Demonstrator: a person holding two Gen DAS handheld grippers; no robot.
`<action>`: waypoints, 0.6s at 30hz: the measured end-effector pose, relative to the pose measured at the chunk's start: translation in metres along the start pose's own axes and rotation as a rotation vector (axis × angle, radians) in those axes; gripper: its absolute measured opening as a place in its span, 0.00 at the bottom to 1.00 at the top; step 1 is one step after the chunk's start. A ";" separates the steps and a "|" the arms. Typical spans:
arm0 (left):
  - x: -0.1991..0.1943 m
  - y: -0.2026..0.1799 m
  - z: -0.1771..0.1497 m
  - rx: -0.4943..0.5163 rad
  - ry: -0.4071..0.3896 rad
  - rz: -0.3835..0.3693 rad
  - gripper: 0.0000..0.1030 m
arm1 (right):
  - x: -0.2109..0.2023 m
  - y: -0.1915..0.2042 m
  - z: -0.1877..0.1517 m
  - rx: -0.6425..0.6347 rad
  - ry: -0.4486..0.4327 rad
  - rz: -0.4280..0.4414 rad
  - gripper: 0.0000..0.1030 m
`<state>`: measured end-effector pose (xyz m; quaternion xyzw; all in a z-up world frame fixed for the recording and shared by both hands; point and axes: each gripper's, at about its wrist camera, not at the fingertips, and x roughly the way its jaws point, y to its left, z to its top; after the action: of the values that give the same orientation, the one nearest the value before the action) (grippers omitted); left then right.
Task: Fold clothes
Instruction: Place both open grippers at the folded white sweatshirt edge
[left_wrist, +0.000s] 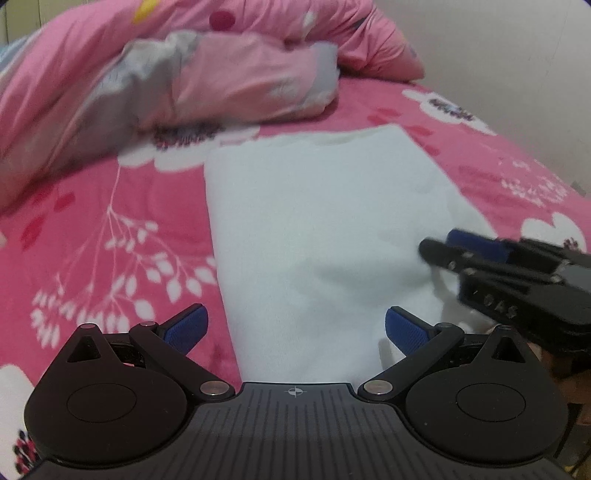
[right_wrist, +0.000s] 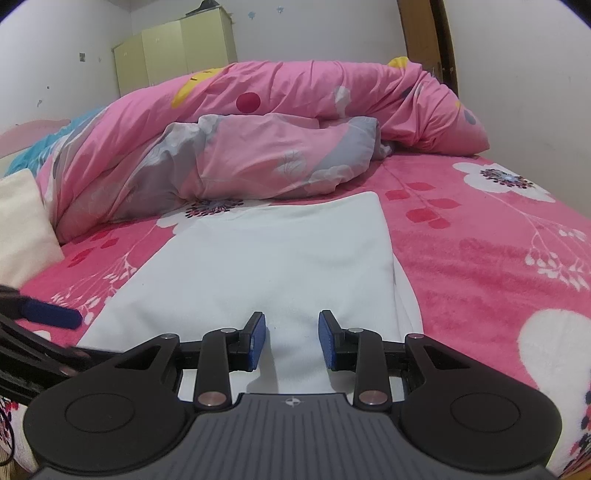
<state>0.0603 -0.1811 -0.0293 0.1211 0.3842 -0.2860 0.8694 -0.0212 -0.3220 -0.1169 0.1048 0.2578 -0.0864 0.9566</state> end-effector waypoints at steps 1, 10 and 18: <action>-0.003 0.000 0.002 -0.001 -0.009 0.000 1.00 | 0.000 0.000 0.000 0.001 0.000 0.000 0.33; 0.012 0.016 0.023 -0.050 -0.023 0.048 1.00 | 0.000 -0.001 0.000 0.005 0.001 0.003 0.33; 0.040 0.039 0.013 -0.192 0.104 -0.007 1.00 | 0.001 -0.001 0.000 0.011 0.006 0.006 0.33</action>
<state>0.1126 -0.1719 -0.0503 0.0506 0.4551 -0.2441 0.8548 -0.0208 -0.3236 -0.1173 0.1110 0.2600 -0.0844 0.9555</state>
